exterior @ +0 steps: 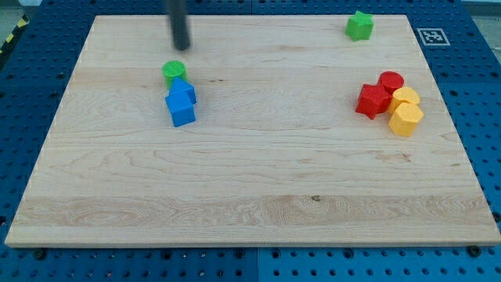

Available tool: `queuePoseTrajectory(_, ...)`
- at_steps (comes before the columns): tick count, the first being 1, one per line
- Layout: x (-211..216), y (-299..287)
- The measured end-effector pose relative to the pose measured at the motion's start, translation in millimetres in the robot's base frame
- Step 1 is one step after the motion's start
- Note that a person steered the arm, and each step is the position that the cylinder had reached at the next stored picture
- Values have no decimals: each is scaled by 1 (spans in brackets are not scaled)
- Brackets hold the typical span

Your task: Push the green circle to the green star

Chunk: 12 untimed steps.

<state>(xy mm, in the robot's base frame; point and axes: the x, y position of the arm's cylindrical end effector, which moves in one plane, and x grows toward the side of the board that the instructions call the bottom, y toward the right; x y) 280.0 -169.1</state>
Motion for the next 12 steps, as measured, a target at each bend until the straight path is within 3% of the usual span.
queuePoseTrajectory(1,33,-59)
queuePoseTrajectory(2,80,-54)
queuePoseTrajectory(3,85,-42)
queuePoseTrajectory(7,85,60)
queuePoseTrajectory(12,27,197)
